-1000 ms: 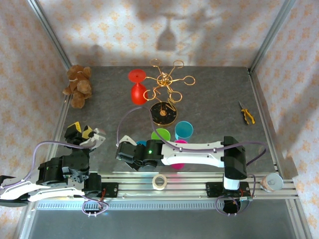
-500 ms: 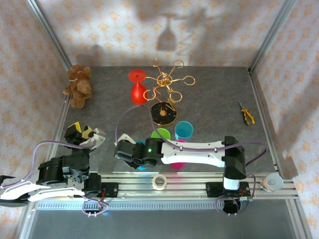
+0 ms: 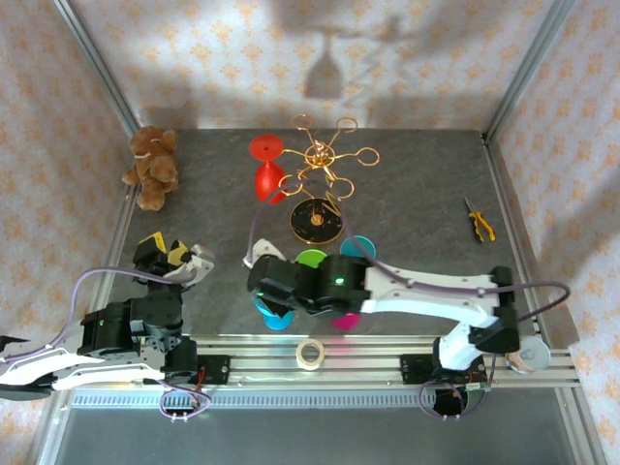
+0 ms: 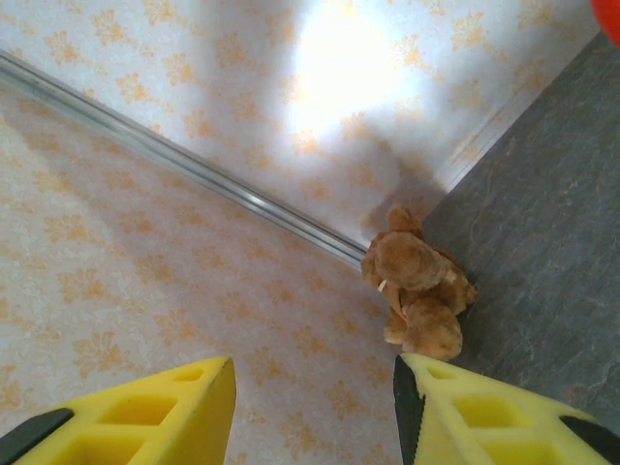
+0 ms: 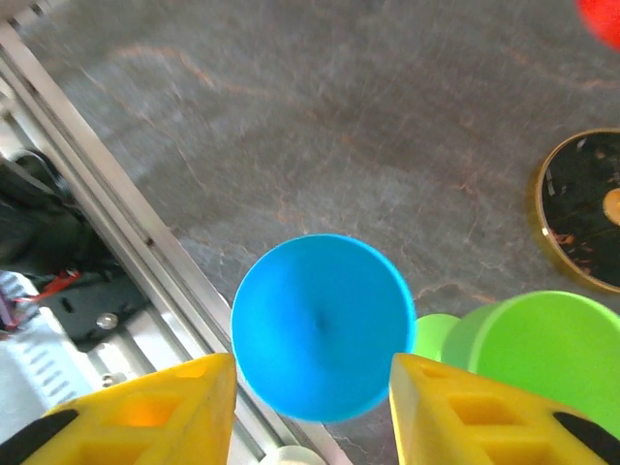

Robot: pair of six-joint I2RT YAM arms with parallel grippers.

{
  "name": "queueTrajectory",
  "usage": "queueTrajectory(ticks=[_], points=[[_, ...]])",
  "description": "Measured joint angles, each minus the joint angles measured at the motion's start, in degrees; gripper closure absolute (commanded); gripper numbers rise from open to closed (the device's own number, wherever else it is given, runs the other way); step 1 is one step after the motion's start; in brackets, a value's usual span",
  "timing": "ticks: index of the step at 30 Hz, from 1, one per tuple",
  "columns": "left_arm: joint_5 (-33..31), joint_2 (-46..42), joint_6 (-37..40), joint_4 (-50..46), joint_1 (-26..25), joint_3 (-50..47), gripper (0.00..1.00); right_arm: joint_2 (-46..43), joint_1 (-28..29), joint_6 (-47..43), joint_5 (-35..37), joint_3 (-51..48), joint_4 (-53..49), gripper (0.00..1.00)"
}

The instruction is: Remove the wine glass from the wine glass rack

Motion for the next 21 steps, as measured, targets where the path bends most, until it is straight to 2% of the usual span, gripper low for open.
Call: queueTrajectory(ticks=[5,10,13,15,17,21], points=[[0.0,3.8,0.0,5.0,0.0,4.0,0.46,-7.1,-0.2,-0.1,-0.1,2.0,-0.7,0.52],[0.3,8.2,-2.8,8.6,0.0,8.1,0.39,-9.4,-1.4,-0.1,-0.2,3.2,-1.9,0.50],[2.1,13.2,-11.2,3.5,0.2,16.0,0.38,-10.6,-3.4,-0.1,-1.2,3.2,-2.7,0.50],[5.9,17.0,-19.6,-2.7,2.4,24.0,0.38,-11.6,-5.4,-0.1,-2.2,3.2,-2.7,0.50],[11.1,19.2,-27.1,-6.8,6.9,29.5,0.38,-12.8,-7.6,-0.1,-3.5,3.2,-2.8,0.49],[21.7,21.4,-38.0,-12.8,16.5,34.5,0.38,-14.4,-10.4,-0.3,-6.1,3.2,-2.7,0.49]])
